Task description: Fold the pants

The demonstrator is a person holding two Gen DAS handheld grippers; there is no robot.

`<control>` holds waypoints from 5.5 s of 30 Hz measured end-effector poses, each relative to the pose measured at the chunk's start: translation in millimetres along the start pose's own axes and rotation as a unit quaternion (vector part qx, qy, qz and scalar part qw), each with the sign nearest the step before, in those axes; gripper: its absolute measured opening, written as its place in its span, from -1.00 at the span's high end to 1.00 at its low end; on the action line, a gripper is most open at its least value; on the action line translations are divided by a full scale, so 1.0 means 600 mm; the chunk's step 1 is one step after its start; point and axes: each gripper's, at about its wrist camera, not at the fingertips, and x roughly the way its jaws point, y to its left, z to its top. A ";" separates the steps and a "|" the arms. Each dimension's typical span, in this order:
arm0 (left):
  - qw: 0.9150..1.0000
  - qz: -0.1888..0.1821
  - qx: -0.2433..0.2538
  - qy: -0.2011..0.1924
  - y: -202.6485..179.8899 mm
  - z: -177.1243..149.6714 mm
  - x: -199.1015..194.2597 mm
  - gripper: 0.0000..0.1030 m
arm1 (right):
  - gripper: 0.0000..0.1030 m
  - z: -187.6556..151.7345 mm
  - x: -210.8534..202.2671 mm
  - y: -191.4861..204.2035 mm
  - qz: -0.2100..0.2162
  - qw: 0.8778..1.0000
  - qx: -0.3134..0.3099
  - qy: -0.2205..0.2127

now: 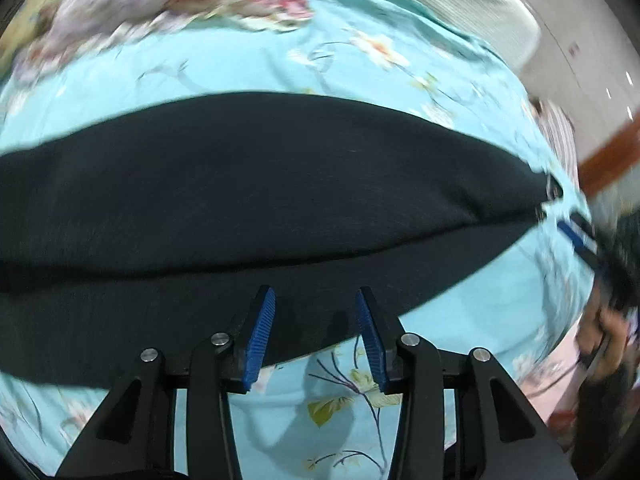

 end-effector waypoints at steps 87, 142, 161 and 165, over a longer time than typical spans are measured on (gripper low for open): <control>0.932 0.054 -0.340 -0.116 0.419 -0.178 -0.213 -0.28 | 0.03 -0.083 0.170 0.330 0.108 0.984 -0.112 0.087; 0.937 0.128 -0.303 -0.121 0.452 -0.060 -0.158 0.56 | 0.64 -0.105 0.529 0.589 0.117 0.841 -0.412 0.331; 0.960 0.107 -0.172 -0.194 0.430 -0.109 -0.199 0.63 | 0.82 -0.075 0.476 0.597 0.081 0.911 -0.365 0.174; 0.962 0.128 -0.164 -0.178 0.431 -0.116 -0.185 0.55 | 0.82 -0.095 0.487 0.601 0.059 0.916 -0.361 0.167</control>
